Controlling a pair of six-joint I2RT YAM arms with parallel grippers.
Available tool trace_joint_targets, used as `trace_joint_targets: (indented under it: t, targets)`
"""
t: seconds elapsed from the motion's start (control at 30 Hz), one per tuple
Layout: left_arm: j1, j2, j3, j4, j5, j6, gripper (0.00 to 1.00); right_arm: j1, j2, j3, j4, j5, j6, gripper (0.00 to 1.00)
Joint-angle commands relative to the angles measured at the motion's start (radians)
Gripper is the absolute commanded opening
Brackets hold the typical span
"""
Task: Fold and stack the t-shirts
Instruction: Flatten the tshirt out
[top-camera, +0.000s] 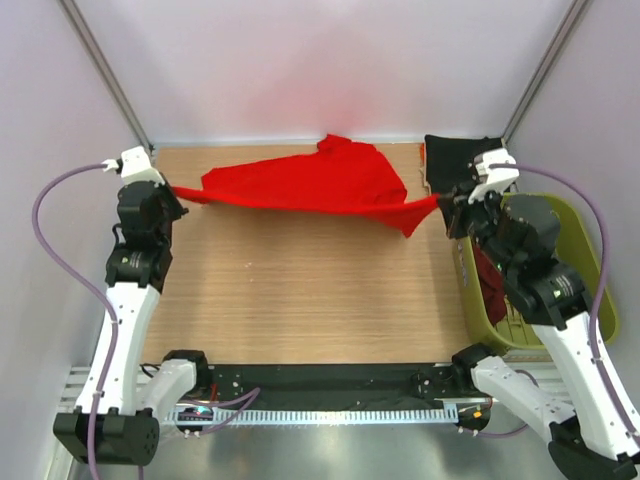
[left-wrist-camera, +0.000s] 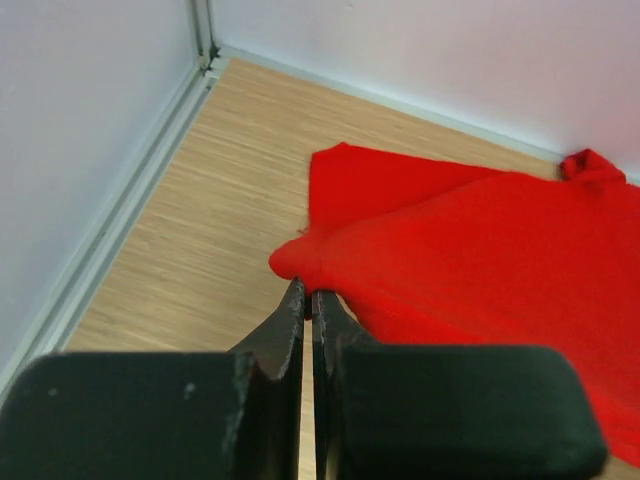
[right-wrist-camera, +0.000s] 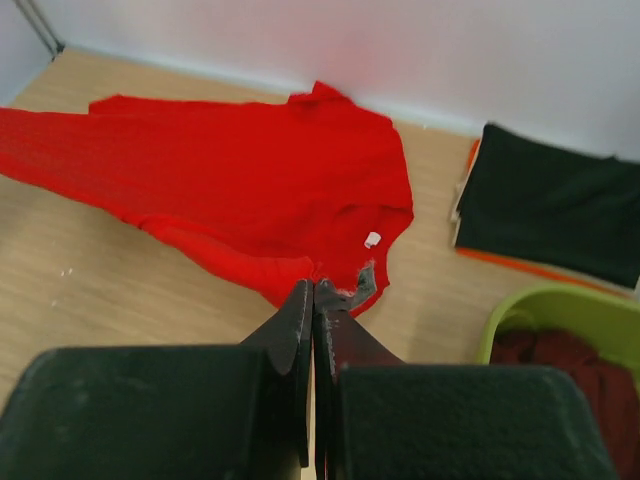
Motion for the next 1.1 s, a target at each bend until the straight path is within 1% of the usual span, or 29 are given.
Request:
trace_joint_targets:
  t: [0.0,0.1,0.13,0.17,0.23,0.27,0.3,0.33,0.37,0.4,0.43,0.47,0.53,0.6,0.73,0.87,0.93,1.0,1.07]
  targets:
    - [0.01,-0.079,0.0,0.043,-0.071,0.052,0.0,0.001,-0.074,-0.011,-0.108,-0.006,0.112,0.01]
    - [0.009,-0.093,0.083,-0.009,-0.016,0.019,0.0,0.0,-0.072,0.07,-0.128,-0.005,0.121,0.01]
    - [0.01,-0.102,0.137,-0.024,-0.003,0.004,0.0,0.0,-0.069,0.103,-0.128,-0.011,0.126,0.01]
    - [0.009,-0.113,0.162,-0.027,0.026,-0.012,0.0,0.0,-0.058,0.18,-0.134,-0.018,0.132,0.01]
    - [0.009,-0.145,0.221,-0.036,0.054,-0.052,0.0,0.001,-0.054,0.261,-0.135,-0.035,0.139,0.01]
    - [0.009,-0.156,0.28,-0.042,0.067,-0.064,0.0,0.0,-0.046,0.344,-0.134,-0.038,0.142,0.01]
    - [0.009,-0.172,0.311,-0.049,0.1,-0.087,0.0,0.0,-0.048,0.384,-0.126,-0.055,0.144,0.01]
    - [0.009,-0.18,0.369,-0.064,0.114,-0.099,0.0,0.0,-0.052,0.438,-0.082,-0.084,0.147,0.01]
    - [0.009,-0.191,0.397,-0.069,0.142,-0.116,0.01,0.0,-0.073,0.452,-0.045,-0.136,0.156,0.01]
    - [0.009,-0.211,0.423,-0.07,0.155,-0.141,0.0,0.001,-0.087,0.464,-0.005,-0.152,0.17,0.01]
    - [0.009,-0.222,0.455,-0.078,0.165,-0.157,0.0,0.001,-0.1,0.473,0.065,-0.182,0.19,0.01]
    - [0.009,-0.229,0.512,-0.081,0.175,-0.171,0.0,0.0,-0.11,0.489,0.099,-0.189,0.199,0.01]
    - [0.009,-0.245,0.575,-0.093,0.191,-0.205,0.0,0.0,-0.132,0.512,0.163,-0.186,0.221,0.01]
    - [0.009,-0.249,0.661,-0.108,0.188,-0.23,0.01,0.0,-0.138,0.55,0.196,-0.19,0.225,0.01]
    - [0.009,-0.24,0.754,-0.141,0.199,-0.268,0.01,-0.002,-0.106,0.641,0.217,-0.186,0.225,0.01]
    - [0.009,-0.233,0.756,-0.153,0.185,-0.256,0.01,0.0,-0.066,0.691,0.219,-0.146,0.181,0.01]
    - [0.009,-0.219,0.727,-0.154,0.185,-0.256,0.0,0.001,-0.032,0.702,0.202,-0.101,0.112,0.01]
    - [0.009,-0.196,0.695,-0.145,0.188,-0.254,0.0,0.001,0.058,0.739,0.175,-0.023,0.033,0.01]
    - [0.009,-0.173,0.645,-0.127,0.177,-0.234,0.0,0.0,0.168,0.757,0.158,-0.006,0.0,0.01]
